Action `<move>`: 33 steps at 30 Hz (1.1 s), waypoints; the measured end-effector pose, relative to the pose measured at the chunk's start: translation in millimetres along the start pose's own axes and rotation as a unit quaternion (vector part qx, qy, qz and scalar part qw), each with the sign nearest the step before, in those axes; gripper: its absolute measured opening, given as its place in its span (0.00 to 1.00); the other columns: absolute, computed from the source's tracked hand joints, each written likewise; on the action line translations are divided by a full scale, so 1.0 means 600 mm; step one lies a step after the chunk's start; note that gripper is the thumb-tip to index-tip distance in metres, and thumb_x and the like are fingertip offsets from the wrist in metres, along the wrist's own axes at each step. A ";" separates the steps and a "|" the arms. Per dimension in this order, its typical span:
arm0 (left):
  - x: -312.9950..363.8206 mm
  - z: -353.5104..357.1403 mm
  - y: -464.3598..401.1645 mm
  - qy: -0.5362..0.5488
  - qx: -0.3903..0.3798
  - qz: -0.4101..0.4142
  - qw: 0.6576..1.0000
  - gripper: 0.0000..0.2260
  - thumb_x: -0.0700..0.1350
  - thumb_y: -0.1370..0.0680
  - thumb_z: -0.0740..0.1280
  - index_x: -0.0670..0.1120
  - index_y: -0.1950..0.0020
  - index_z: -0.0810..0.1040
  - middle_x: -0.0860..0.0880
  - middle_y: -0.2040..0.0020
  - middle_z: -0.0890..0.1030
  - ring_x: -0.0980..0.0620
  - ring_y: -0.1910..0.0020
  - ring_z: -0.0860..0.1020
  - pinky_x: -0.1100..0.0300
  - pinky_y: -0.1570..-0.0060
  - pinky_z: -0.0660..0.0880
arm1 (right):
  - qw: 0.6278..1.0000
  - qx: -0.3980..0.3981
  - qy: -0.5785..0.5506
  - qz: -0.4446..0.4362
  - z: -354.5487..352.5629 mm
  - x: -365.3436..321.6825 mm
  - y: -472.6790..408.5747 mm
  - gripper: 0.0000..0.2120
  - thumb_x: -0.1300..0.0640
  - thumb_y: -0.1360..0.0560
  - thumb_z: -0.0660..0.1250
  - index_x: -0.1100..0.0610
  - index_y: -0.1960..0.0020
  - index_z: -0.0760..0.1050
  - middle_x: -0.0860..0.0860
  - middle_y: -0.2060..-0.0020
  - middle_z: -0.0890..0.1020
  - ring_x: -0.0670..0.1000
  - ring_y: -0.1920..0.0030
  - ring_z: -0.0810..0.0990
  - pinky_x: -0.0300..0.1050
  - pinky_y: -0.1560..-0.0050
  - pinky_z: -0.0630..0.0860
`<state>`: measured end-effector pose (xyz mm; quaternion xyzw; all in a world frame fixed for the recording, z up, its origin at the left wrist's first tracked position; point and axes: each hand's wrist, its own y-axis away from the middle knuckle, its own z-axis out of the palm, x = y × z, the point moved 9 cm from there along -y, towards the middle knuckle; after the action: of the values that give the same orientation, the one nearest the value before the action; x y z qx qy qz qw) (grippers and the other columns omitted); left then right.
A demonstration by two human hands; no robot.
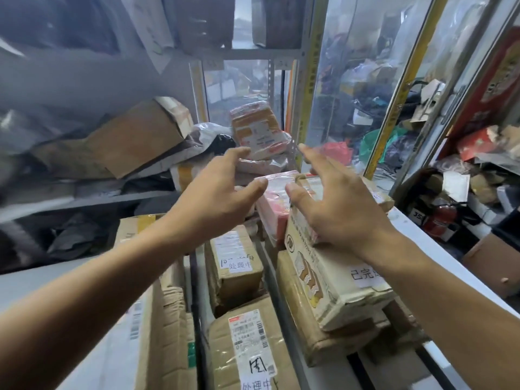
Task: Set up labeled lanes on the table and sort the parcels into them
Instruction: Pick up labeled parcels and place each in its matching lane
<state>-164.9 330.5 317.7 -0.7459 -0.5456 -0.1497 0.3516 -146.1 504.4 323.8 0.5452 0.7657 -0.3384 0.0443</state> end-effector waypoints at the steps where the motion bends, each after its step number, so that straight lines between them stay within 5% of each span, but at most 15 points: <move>1: -0.013 -0.030 0.015 -0.020 0.016 0.001 1.000 0.26 0.60 0.23 0.65 0.54 0.26 0.66 0.59 0.40 0.72 0.60 0.42 0.72 0.67 0.49 0.65 | 1.000 -0.009 -0.012 -0.015 0.012 -0.030 -0.002 0.30 0.43 0.21 0.65 0.49 0.22 0.62 0.49 0.30 0.74 0.47 0.32 0.71 0.30 0.42 0.61; 4: -0.063 -0.117 0.070 -0.058 0.050 -0.006 0.997 0.28 0.62 0.25 0.61 0.56 0.27 0.66 0.53 0.34 0.75 0.56 0.38 0.72 0.58 0.45 0.67 | 0.996 -0.038 -0.051 -0.060 0.055 -0.129 -0.008 0.30 0.46 0.21 0.66 0.50 0.22 0.62 0.48 0.29 0.73 0.44 0.32 0.69 0.23 0.42 0.58; 8: -0.157 -0.229 0.160 -0.076 0.076 -0.041 0.993 0.26 0.61 0.25 0.62 0.59 0.27 0.66 0.53 0.34 0.76 0.59 0.39 0.72 0.58 0.44 0.68 | 0.988 -0.085 -0.065 -0.114 0.131 -0.280 -0.011 0.31 0.44 0.21 0.65 0.48 0.21 0.60 0.46 0.29 0.73 0.44 0.32 0.71 0.37 0.38 0.65; 16: -0.443 -0.506 0.365 -0.097 0.126 -0.150 0.976 0.18 0.56 0.24 0.64 0.53 0.35 0.76 0.52 0.44 0.82 0.52 0.45 0.79 0.51 0.42 0.75 | 0.962 -0.192 -0.028 -0.190 0.344 -0.606 0.006 0.33 0.41 0.22 0.63 0.45 0.21 0.57 0.45 0.29 0.73 0.44 0.33 0.72 0.38 0.38 0.66; 23: -0.722 -0.713 0.566 -0.088 0.195 -0.301 0.929 0.13 0.50 0.23 0.68 0.51 0.39 0.79 0.52 0.48 0.83 0.53 0.47 0.80 0.54 0.44 0.74 | 0.942 -0.245 -0.039 -0.228 0.546 -0.843 0.003 0.32 0.40 0.23 0.64 0.46 0.22 0.59 0.45 0.32 0.76 0.46 0.36 0.75 0.41 0.39 0.69; 30: -0.921 -0.795 0.742 -0.059 0.238 -0.431 0.868 0.11 0.50 0.22 0.66 0.54 0.41 0.79 0.56 0.49 0.82 0.57 0.48 0.79 0.55 0.46 0.75 | 0.906 -0.360 -0.082 -0.207 0.783 -0.973 0.031 0.31 0.40 0.22 0.64 0.44 0.22 0.58 0.45 0.35 0.77 0.44 0.44 0.78 0.42 0.43 0.74; 33: -1.004 -0.807 0.824 -0.044 0.246 -0.481 0.840 0.07 0.49 0.22 0.67 0.54 0.45 0.79 0.56 0.51 0.82 0.58 0.50 0.79 0.63 0.53 0.71 | 0.883 -0.423 -0.101 -0.176 0.900 -1.014 0.075 0.30 0.41 0.21 0.64 0.45 0.23 0.59 0.47 0.35 0.77 0.46 0.46 0.78 0.44 0.44 0.76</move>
<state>150.5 -507.1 116.2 -0.2844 -0.8696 -0.1278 0.3829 -25.5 -283.4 154.1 0.2940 0.9108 -0.0376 0.2872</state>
